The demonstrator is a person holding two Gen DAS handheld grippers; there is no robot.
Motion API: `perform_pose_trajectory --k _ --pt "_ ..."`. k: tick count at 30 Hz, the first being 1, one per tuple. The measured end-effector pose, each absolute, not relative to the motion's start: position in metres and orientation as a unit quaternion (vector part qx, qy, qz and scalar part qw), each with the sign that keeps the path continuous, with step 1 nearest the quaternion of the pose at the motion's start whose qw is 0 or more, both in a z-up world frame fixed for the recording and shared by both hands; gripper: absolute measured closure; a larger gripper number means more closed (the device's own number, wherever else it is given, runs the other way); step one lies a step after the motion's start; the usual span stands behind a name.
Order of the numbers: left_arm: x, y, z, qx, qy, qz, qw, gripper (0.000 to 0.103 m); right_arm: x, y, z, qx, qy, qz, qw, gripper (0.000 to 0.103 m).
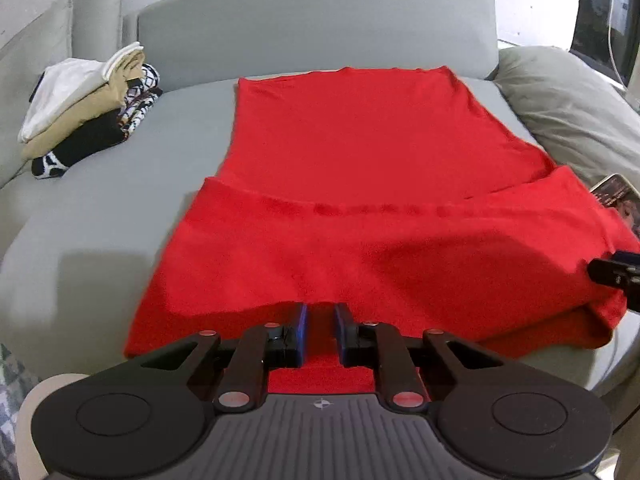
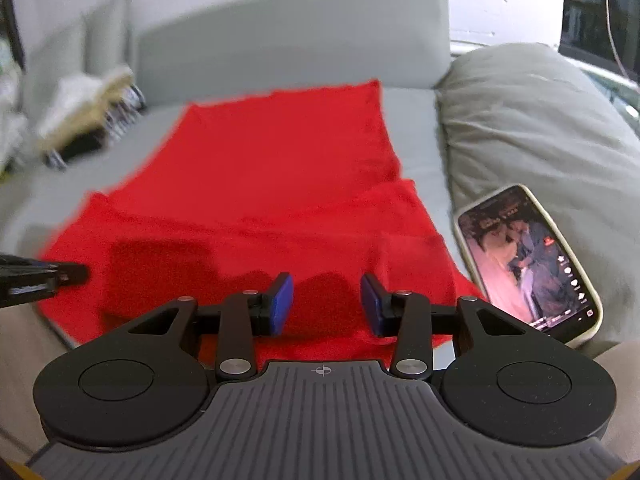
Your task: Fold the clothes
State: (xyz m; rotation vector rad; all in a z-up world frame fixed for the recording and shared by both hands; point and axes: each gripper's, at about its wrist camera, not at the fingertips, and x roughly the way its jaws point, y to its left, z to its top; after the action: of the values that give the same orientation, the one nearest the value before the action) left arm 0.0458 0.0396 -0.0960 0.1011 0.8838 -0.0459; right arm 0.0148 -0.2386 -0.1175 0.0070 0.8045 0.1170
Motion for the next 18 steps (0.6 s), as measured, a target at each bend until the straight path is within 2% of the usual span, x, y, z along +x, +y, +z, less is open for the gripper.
perform_pose_trajectory --k 4,8,11,14,18 --pt "0.040 0.044 -0.093 0.067 0.464 0.009 0.883 0.078 -0.003 -0.234 -0.116 -0.027 0.396 0.058 0.916 0.057" --pt "0.020 0.046 -0.091 0.075 0.488 0.040 0.869 0.080 -0.019 -0.243 -0.112 -0.008 0.428 0.048 0.903 0.055" --pt "0.007 0.040 -0.078 0.074 0.458 0.018 0.886 0.080 -0.029 -0.252 -0.104 0.031 0.416 0.042 0.908 0.055" --pt "0.007 0.029 -0.064 0.073 0.416 -0.015 0.906 0.080 -0.030 -0.247 -0.093 0.022 0.384 0.047 0.922 0.055" --pt "0.019 0.010 -0.063 0.075 0.401 -0.054 0.911 0.080 -0.017 -0.227 -0.089 0.002 0.379 0.079 0.922 0.058"
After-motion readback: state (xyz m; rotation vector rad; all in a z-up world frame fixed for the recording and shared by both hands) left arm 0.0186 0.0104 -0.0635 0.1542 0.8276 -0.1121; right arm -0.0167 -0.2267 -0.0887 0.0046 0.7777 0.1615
